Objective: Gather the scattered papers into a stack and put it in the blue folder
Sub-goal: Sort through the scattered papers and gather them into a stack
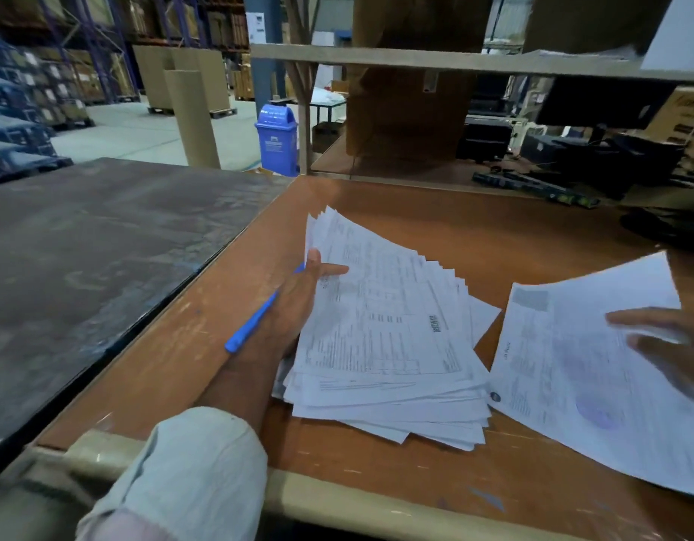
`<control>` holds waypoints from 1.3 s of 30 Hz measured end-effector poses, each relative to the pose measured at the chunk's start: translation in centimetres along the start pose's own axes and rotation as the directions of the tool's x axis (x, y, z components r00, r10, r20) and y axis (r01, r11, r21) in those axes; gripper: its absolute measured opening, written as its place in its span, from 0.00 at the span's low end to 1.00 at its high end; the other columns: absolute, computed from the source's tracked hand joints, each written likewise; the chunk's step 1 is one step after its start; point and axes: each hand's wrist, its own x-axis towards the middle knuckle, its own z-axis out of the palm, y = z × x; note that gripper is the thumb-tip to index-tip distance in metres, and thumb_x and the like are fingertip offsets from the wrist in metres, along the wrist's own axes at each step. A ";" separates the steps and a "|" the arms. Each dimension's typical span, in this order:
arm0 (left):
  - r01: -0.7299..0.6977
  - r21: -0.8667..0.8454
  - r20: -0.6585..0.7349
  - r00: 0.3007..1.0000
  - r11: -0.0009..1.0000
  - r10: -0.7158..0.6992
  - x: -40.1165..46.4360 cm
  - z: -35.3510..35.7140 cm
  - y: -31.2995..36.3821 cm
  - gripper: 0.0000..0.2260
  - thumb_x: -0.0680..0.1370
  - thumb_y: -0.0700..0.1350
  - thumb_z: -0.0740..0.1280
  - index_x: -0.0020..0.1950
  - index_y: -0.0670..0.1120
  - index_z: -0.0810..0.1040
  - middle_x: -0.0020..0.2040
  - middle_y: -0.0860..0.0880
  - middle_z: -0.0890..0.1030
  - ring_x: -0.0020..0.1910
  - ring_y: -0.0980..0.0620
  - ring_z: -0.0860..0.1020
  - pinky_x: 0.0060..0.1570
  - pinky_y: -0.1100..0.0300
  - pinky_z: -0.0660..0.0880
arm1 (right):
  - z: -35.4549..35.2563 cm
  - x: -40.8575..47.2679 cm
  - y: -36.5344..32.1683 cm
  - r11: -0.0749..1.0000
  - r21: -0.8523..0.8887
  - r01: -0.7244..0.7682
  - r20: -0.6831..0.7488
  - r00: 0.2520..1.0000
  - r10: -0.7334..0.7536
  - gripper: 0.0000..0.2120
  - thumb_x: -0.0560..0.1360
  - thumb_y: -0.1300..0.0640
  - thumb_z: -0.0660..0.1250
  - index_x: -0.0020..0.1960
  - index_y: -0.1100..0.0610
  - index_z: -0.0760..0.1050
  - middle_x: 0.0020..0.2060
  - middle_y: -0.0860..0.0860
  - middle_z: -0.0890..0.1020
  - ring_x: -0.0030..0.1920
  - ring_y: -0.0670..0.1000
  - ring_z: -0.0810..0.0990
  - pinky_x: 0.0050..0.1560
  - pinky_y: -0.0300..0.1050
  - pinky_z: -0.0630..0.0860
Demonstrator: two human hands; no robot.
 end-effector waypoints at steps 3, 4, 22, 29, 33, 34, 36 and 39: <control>-0.088 0.146 0.087 0.993 0.985 0.076 0.0 0.0 -0.5 0.10 0.82 0.44 0.69 0.62 0.51 0.83 0.58 0.65 0.78 0.52 0.80 0.74 0.54 0.74 0.72 | -2.1 0.4 -10.3 0.986 0.165 -0.028 -0.176 0.983 0.057 0.13 0.77 0.56 0.73 0.61 0.46 0.82 0.59 0.43 0.82 0.58 0.45 0.81 0.57 0.39 0.81; -0.107 0.165 0.097 0.991 0.980 0.092 0.1 0.3 -0.8 0.14 0.80 0.38 0.70 0.63 0.52 0.82 0.59 0.64 0.78 0.51 0.82 0.73 0.49 0.79 0.71 | -3.0 0.7 -12.5 0.956 0.291 -0.025 -0.194 0.977 0.085 0.15 0.76 0.59 0.73 0.62 0.48 0.82 0.59 0.43 0.82 0.56 0.46 0.82 0.52 0.37 0.82; -0.145 0.012 0.156 0.978 0.989 0.142 1.2 -0.6 -1.2 0.28 0.77 0.25 0.65 0.59 0.57 0.86 0.61 0.66 0.82 0.61 0.74 0.74 0.57 0.70 0.71 | 10.1 6.8 -17.5 0.834 0.498 -0.238 0.204 0.967 0.154 0.24 0.74 0.66 0.73 0.67 0.52 0.78 0.64 0.47 0.80 0.53 0.39 0.82 0.47 0.31 0.77; -0.134 0.000 0.174 0.976 0.991 0.132 1.0 -0.1 -0.4 0.21 0.78 0.52 0.68 0.68 0.71 0.75 0.69 0.73 0.71 0.71 0.68 0.65 0.74 0.50 0.63 | 15.5 7.1 -20.8 0.987 0.152 -0.046 0.158 0.987 0.021 0.29 0.73 0.59 0.73 0.73 0.52 0.73 0.71 0.48 0.73 0.71 0.44 0.70 0.62 0.21 0.57; -0.080 -0.085 0.219 0.971 0.993 0.097 0.7 -0.1 -0.6 0.21 0.75 0.44 0.77 0.65 0.61 0.82 0.68 0.64 0.78 0.69 0.63 0.73 0.67 0.55 0.71 | 17.0 6.7 -21.6 0.993 0.117 0.002 0.168 0.985 -0.021 0.31 0.75 0.54 0.73 0.76 0.51 0.68 0.73 0.48 0.72 0.73 0.47 0.69 0.65 0.29 0.59; -0.075 -0.083 0.214 0.972 0.994 0.091 0.7 -0.2 -0.9 0.20 0.74 0.42 0.77 0.63 0.58 0.84 0.66 0.61 0.80 0.69 0.61 0.74 0.68 0.53 0.71 | 16.8 6.7 -21.6 0.990 0.142 0.012 0.161 0.986 -0.035 0.31 0.76 0.52 0.73 0.76 0.51 0.67 0.72 0.48 0.73 0.72 0.47 0.70 0.65 0.31 0.61; -0.064 -0.070 0.199 0.977 0.996 0.077 0.7 -0.3 -1.2 0.17 0.74 0.39 0.75 0.60 0.54 0.86 0.64 0.59 0.83 0.68 0.57 0.76 0.72 0.45 0.69 | 15.9 6.5 -21.5 0.975 0.221 -0.035 0.136 0.991 0.005 0.32 0.77 0.47 0.72 0.77 0.52 0.65 0.71 0.49 0.74 0.67 0.48 0.75 0.64 0.36 0.70; -0.052 -0.055 0.182 0.981 0.997 0.062 0.8 -1.1 -1.4 0.16 0.75 0.37 0.72 0.60 0.52 0.86 0.65 0.57 0.82 0.70 0.53 0.76 0.73 0.40 0.67 | 14.9 5.6 -19.8 0.987 0.068 -0.143 0.028 0.990 0.141 0.33 0.78 0.37 0.65 0.77 0.52 0.62 0.72 0.49 0.73 0.66 0.49 0.76 0.64 0.46 0.75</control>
